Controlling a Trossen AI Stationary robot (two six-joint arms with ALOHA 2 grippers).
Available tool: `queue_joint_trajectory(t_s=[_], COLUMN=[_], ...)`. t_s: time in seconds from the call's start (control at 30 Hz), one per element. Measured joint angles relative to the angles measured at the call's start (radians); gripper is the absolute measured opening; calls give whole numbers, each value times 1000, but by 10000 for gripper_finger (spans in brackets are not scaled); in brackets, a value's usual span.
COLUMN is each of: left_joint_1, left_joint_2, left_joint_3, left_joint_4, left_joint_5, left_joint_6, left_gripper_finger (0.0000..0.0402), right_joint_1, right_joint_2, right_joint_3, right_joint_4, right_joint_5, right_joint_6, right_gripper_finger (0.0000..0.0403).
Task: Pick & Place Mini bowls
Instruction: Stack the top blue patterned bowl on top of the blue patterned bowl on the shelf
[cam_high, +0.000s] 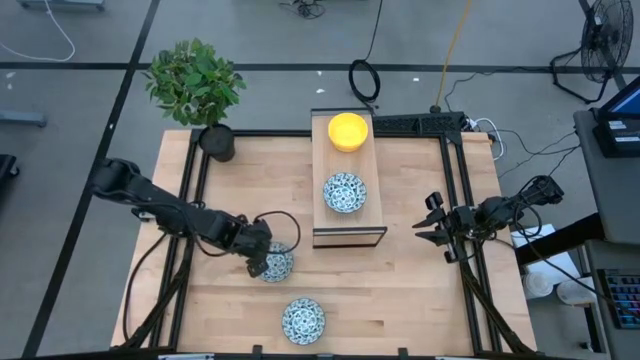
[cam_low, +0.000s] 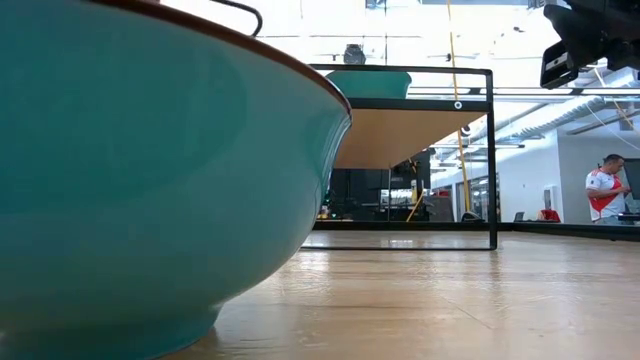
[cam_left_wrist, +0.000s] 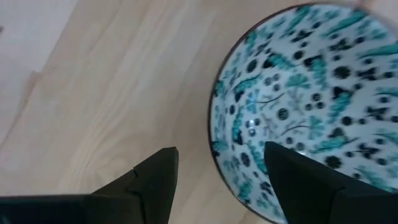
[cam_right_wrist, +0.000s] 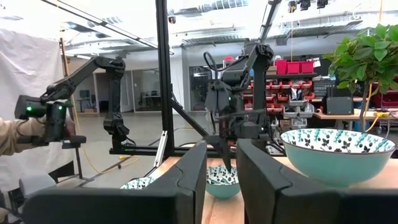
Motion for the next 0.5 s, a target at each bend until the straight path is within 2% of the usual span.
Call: queue_joint_trajectory(t_s=[0.5], left_joint_1=[13], left_joint_2=[23], left_joint_3=[0], left_joint_4=[-27], left_joint_5=[19], left_joint_6=[-32], left_gripper_finger=[241], right_joint_1=[0], right_joint_2=[0], right_joint_3=[0], right_joint_4=[0], right_joint_5=[0], right_joint_6=[-12], right_gripper_finger=[75])
